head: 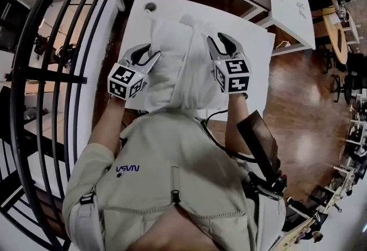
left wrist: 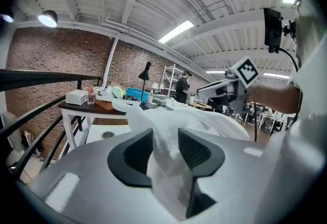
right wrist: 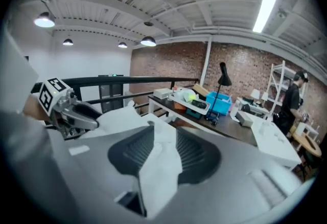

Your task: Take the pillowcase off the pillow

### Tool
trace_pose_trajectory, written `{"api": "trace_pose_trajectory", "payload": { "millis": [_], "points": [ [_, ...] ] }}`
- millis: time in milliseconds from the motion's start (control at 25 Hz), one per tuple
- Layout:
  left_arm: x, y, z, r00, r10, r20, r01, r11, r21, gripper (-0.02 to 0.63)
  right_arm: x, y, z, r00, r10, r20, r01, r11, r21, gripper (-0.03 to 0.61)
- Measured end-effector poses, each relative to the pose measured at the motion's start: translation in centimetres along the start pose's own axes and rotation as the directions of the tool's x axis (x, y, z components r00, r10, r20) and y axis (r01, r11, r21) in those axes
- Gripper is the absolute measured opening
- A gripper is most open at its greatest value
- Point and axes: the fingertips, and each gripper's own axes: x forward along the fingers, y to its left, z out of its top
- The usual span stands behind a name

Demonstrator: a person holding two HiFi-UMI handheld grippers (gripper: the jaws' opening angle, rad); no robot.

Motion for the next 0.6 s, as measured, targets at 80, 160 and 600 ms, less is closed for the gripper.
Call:
{"api": "trace_pose_trajectory", "payload": {
  "millis": [80, 160, 600],
  "points": [
    [-1.0, 0.1, -0.1, 1.0, -0.006, 0.024, 0.006, 1.0, -0.028, 0.148, -2.7, 2.3, -1.4, 1.0, -0.013, -0.005, 0.013, 1.0, 0.023, 0.133],
    [-2.3, -0.1, -0.1, 0.999, -0.017, 0.048, 0.02, 0.998, -0.055, 0.158, -5.1, 5.0, -3.4, 0.999, -0.019, -0.034, 0.021, 0.998, 0.052, 0.133],
    [-7.5, -9.5, -7.0, 0.977, -0.164, -0.137, 0.157, 0.986, -0.059, 0.275, -8.8, 16.4, -13.0, 0.967, 0.157, -0.2, -0.137, 0.984, 0.112, 0.15]
  ]
}}
